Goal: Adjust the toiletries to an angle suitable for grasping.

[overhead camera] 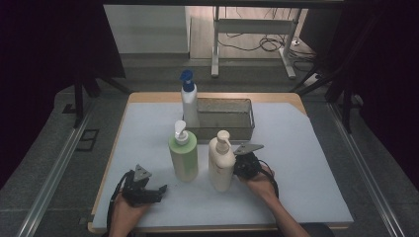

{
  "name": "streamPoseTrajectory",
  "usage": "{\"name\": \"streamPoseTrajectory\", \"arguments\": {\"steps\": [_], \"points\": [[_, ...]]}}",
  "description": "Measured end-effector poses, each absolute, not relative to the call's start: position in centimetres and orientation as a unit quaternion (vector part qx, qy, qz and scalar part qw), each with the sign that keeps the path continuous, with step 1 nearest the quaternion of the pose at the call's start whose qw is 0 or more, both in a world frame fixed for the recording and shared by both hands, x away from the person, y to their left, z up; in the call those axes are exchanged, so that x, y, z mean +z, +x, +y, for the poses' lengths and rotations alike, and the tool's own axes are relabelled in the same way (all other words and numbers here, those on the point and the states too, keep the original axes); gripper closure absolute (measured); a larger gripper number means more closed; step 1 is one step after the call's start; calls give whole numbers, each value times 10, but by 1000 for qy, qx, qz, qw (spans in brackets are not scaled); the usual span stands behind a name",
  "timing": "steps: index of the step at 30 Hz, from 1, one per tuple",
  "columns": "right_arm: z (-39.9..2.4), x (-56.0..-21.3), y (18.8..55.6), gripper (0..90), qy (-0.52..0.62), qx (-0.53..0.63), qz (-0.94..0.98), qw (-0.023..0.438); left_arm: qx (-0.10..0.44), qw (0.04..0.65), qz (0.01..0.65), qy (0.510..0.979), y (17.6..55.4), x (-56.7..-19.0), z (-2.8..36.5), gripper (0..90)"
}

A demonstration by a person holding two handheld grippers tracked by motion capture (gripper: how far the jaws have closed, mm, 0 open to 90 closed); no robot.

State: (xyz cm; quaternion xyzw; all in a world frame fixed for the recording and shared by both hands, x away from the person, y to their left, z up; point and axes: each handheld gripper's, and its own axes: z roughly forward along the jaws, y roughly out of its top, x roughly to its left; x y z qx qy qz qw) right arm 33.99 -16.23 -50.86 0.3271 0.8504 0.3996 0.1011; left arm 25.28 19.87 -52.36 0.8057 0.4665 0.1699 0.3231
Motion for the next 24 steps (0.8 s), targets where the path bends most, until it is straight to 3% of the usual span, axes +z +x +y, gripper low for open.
{"name": "streamPoseTrajectory", "arguments": {"steps": [7,16,22,24], "points": [[-181,-498,330,793,342,406,839,120,170,323,466,806,253,-524,199,121],[-204,-484,301,611,346,410,833,139,170,323,466,806,253,-524,199,121],[-204,-477,277,591,328,419,835,141,170,323,467,806,253,-524,199,121],[-203,-474,269,686,321,424,836,134,169,323,467,805,253,-524,199,122]]}}
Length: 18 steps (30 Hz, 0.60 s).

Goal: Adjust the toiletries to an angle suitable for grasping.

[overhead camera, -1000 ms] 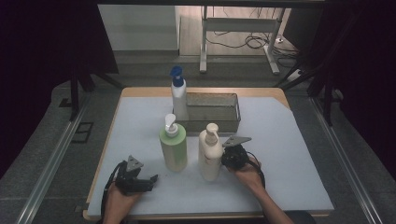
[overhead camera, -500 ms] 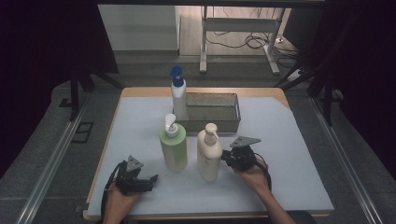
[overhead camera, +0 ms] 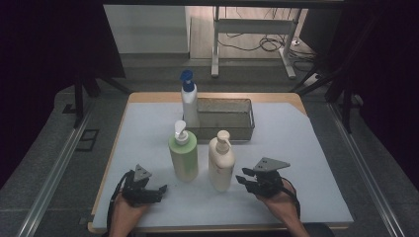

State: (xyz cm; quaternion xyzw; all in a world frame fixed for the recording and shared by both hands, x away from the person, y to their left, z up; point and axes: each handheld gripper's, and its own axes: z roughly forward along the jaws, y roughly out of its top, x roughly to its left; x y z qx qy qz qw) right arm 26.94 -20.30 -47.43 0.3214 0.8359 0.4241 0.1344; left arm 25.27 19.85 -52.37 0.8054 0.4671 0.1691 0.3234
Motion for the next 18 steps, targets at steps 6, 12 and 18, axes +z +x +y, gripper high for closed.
{"name": "streamPoseTrajectory", "arguments": {"steps": [6,12,18], "points": [[-194,-471,247,865,302,436,839,120,169,323,467,805,253,-524,198,121],[-178,-475,238,896,289,443,842,108,170,323,467,806,253,-524,199,122],[-153,-480,238,895,266,444,849,110,170,323,467,806,253,-524,199,121]]}}
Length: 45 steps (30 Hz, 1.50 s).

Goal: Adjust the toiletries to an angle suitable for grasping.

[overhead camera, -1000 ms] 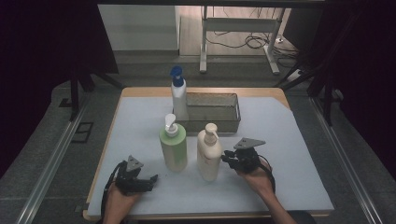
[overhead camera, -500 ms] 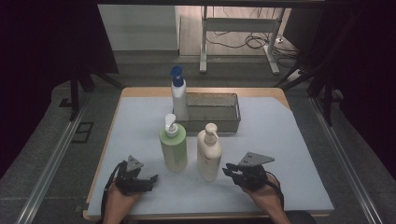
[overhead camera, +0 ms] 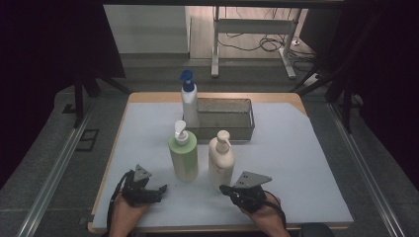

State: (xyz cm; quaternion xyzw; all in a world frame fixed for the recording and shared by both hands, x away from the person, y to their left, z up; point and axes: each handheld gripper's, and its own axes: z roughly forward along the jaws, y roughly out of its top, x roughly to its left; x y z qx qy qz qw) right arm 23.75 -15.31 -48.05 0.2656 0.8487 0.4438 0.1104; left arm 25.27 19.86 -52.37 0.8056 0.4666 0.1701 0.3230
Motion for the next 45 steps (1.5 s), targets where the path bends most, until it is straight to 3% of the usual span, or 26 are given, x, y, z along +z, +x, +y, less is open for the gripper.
{"name": "streamPoseTrajectory", "arguments": {"steps": [12,32,38,45], "points": [[-147,-491,243,896,257,430,855,131,170,323,467,806,253,-524,199,122],[-175,-490,257,888,283,415,852,151,170,323,467,806,253,-524,199,121],[-179,-486,251,810,276,419,853,145,169,324,467,805,253,-524,198,121],[-192,-471,244,599,286,422,847,150,170,323,467,806,253,-524,199,122]]}}
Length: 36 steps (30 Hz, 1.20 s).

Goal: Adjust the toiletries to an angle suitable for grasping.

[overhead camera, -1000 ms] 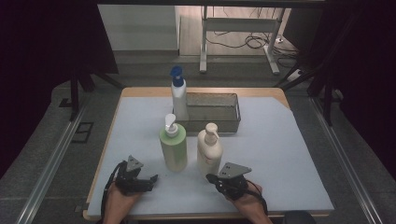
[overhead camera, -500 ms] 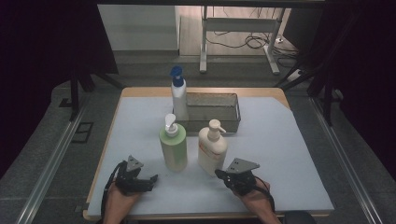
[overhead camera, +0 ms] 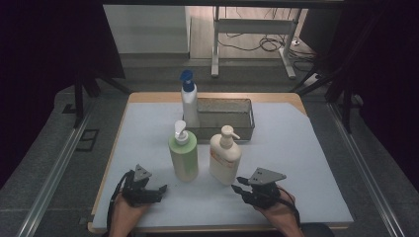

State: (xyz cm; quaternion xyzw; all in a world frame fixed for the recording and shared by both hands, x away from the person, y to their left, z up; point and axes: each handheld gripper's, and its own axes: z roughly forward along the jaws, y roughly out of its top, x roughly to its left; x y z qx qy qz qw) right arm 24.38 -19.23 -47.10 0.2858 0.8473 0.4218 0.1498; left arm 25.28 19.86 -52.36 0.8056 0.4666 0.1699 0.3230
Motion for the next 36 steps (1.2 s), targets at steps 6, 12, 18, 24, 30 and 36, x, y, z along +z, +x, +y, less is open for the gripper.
{"name": "streamPoseTrajectory", "arguments": {"steps": [6,12,18,24,30,36], "points": [[-198,-460,249,495,295,426,843,142,170,323,467,806,253,-524,199,122],[-194,-446,257,426,297,433,840,136,170,323,467,806,253,-524,199,121],[-188,-435,266,360,305,440,833,140,170,325,469,804,253,-524,198,122],[-181,-429,275,332,307,442,829,151,169,325,469,804,253,-524,198,122],[-173,-424,285,296,310,443,826,159,170,325,469,804,253,-524,198,121],[-164,-422,290,262,307,441,825,173,170,325,469,804,253,-524,198,122]]}}
